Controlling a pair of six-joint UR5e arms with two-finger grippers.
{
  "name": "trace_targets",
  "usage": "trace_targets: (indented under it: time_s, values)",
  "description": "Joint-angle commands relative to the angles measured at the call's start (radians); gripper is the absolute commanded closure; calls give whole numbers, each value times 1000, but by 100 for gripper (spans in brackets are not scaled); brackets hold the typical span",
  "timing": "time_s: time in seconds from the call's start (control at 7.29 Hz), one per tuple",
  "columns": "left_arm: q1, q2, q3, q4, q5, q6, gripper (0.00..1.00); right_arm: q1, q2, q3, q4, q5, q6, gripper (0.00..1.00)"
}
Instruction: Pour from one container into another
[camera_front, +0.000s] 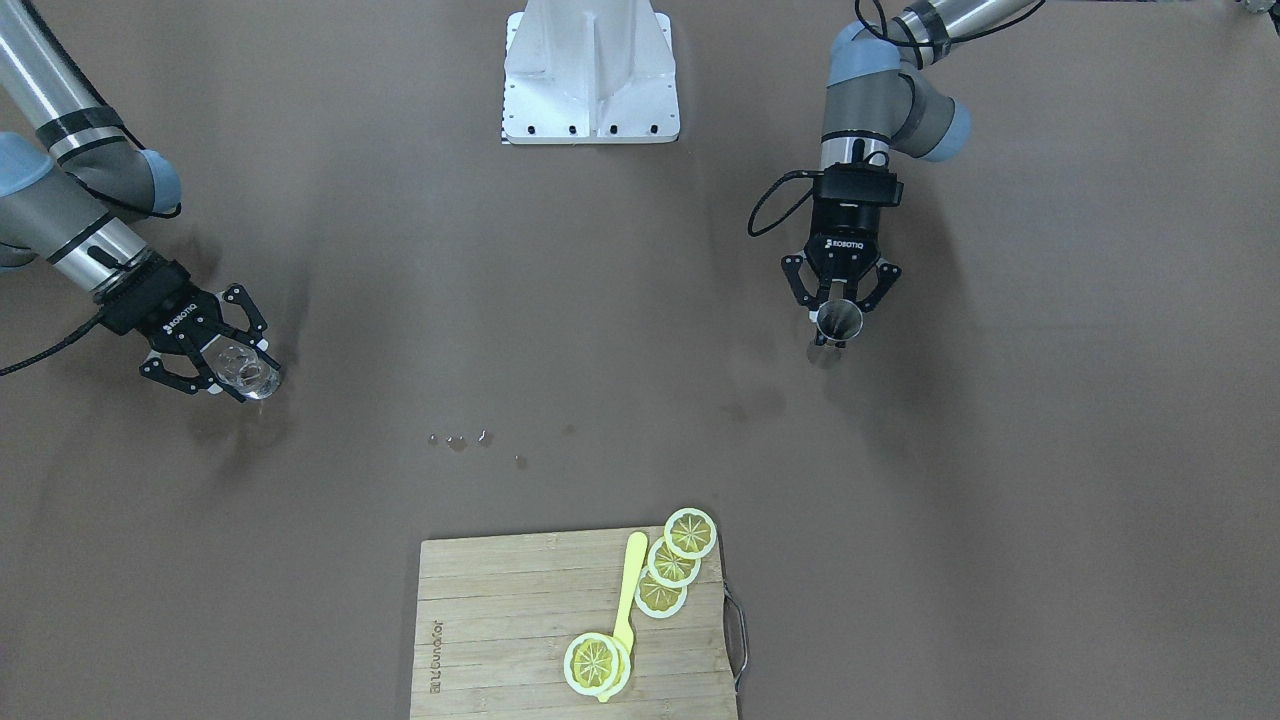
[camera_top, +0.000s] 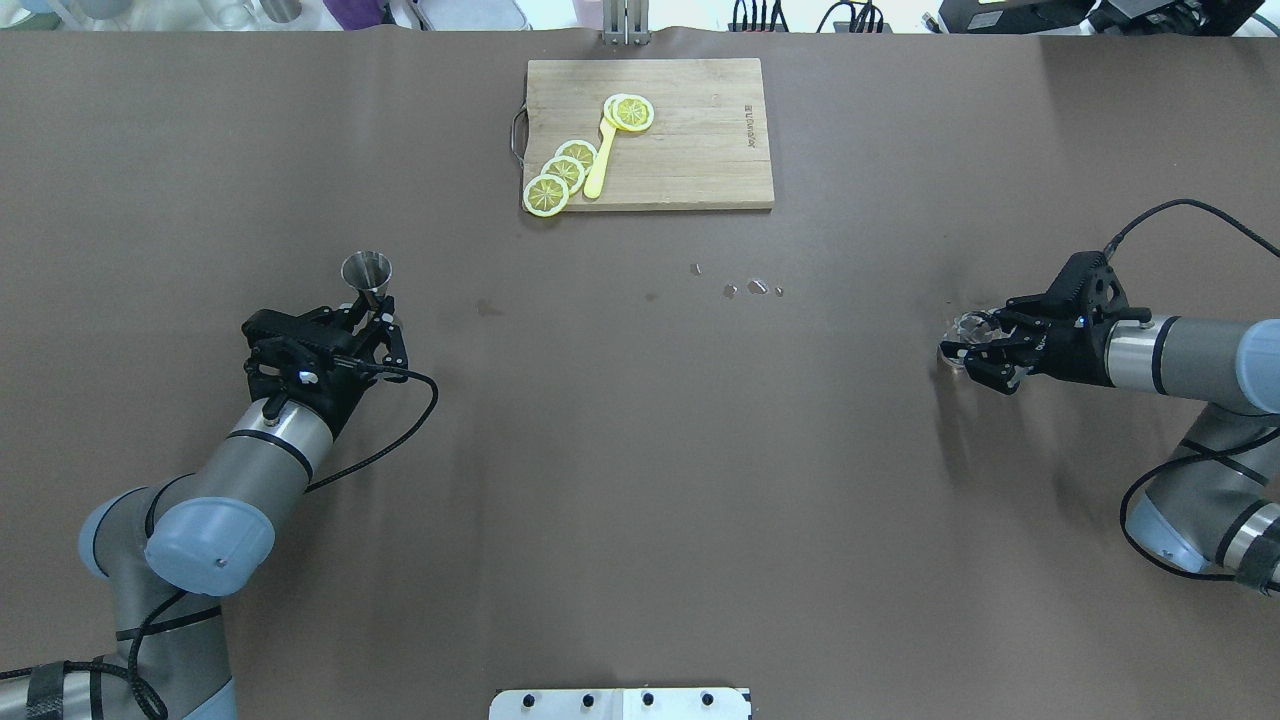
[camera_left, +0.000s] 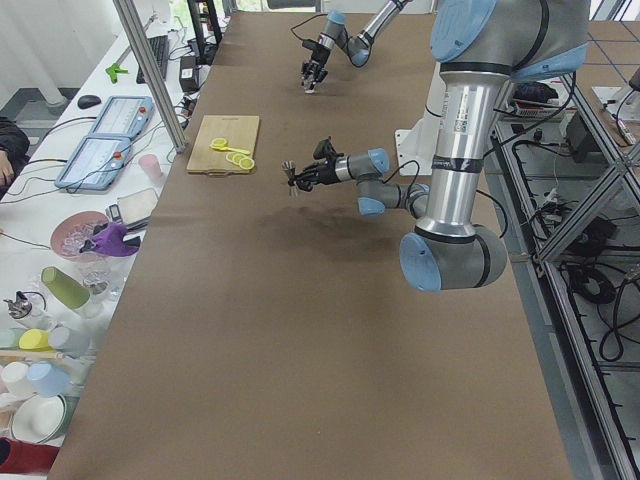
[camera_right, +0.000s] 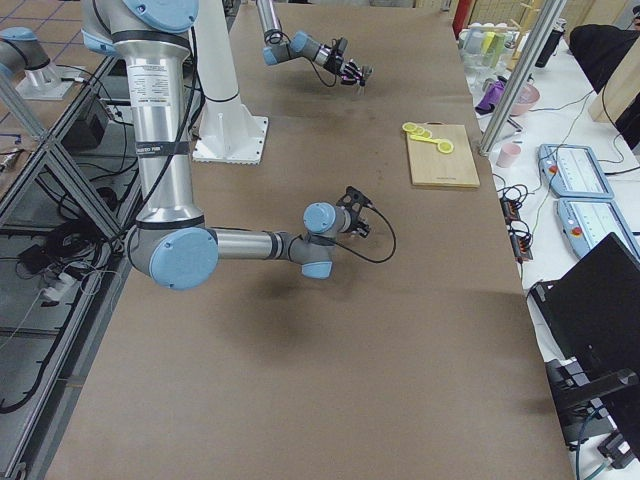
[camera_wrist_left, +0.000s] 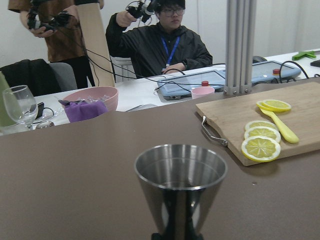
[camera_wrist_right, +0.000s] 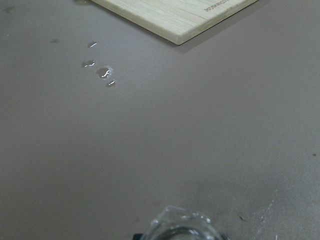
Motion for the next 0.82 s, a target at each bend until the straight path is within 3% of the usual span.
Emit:
trace_targets:
  time_s: [0.0, 0.27, 0.41, 0.69]
  values:
    - [-7, -31, -14, -56, -96, 89, 100, 5, -2, 20, -12, 16, 0, 100]
    - [-16, -71, -13, -172, -293, 233, 100, 67, 1, 49, -58, 115, -2, 100]
    - [-37, -103, -10, -186, -384, 314, 100, 113, 1, 113, -148, 181, -3, 100]
    - [-86, -199, 54, -215, -586, 359, 100, 118, 10, 201, -271, 198, -17, 100]
